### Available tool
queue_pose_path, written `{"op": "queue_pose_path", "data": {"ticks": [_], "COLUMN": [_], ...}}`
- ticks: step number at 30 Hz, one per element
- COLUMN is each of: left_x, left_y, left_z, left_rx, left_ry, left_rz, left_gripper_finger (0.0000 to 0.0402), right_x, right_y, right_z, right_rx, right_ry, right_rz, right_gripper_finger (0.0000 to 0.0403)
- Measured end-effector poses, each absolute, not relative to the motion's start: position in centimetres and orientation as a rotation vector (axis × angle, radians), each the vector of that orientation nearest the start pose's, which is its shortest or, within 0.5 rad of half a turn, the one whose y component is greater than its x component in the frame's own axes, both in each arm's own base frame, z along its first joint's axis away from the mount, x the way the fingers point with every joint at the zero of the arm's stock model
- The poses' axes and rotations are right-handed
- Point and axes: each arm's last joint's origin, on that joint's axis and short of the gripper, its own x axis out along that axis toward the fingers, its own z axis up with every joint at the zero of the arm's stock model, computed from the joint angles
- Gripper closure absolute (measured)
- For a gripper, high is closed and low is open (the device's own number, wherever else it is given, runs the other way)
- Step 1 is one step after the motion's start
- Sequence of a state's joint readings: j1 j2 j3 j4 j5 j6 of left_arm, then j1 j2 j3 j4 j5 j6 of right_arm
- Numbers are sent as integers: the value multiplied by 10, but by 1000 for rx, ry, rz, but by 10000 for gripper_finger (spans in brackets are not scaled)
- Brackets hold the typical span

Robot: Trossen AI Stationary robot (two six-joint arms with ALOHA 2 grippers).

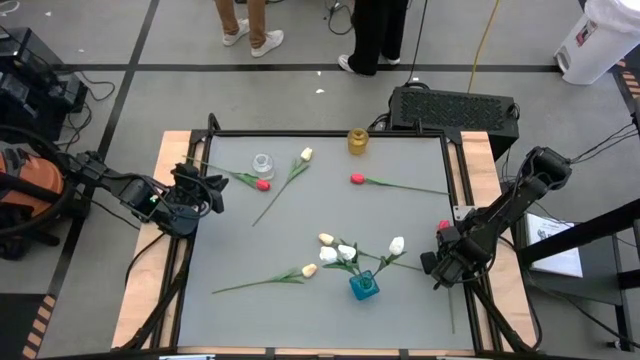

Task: Sort flowers into vase by color
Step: Put the bottom right red tulip into the transparent vase

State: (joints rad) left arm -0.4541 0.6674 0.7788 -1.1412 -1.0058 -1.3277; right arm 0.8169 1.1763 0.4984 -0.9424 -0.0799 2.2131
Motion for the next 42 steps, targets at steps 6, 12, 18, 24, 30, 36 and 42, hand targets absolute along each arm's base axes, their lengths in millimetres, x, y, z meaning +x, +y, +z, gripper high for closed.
{"op": "queue_pose_path", "data": {"ticks": [6, 12, 18, 24, 30, 36, 42], "left_x": [94, 94, 94, 94, 94, 94, 94], "left_y": [-19, -19, -19, -19, -19, -19, -19], "left_z": [283, 283, 283, 283, 283, 283, 283], "left_rx": [-545, -545, -545, -548, -549, -550, -550], "left_ry": [296, 296, 295, 297, 301, 301, 301], "left_rz": [864, 864, 864, 862, 860, 860, 860], "left_gripper_finger": [278, 278, 278, 278, 278, 278, 278], "right_x": [96, 97, 98, 99, 99, 99, 104], "right_y": [106, 106, 108, 109, 108, 108, 110], "right_z": [144, 144, 144, 144, 148, 168, 192], "right_rx": [1047, 1046, 1056, 1072, 1080, 1041, 1025], "right_ry": [1378, 1383, 1385, 1384, 1385, 1371, 1303], "right_rz": [-1116, -1096, -1073, -1054, -1034, -1023, -998], "right_gripper_finger": [396, 400, 401, 402, 402, 403, 403]}}
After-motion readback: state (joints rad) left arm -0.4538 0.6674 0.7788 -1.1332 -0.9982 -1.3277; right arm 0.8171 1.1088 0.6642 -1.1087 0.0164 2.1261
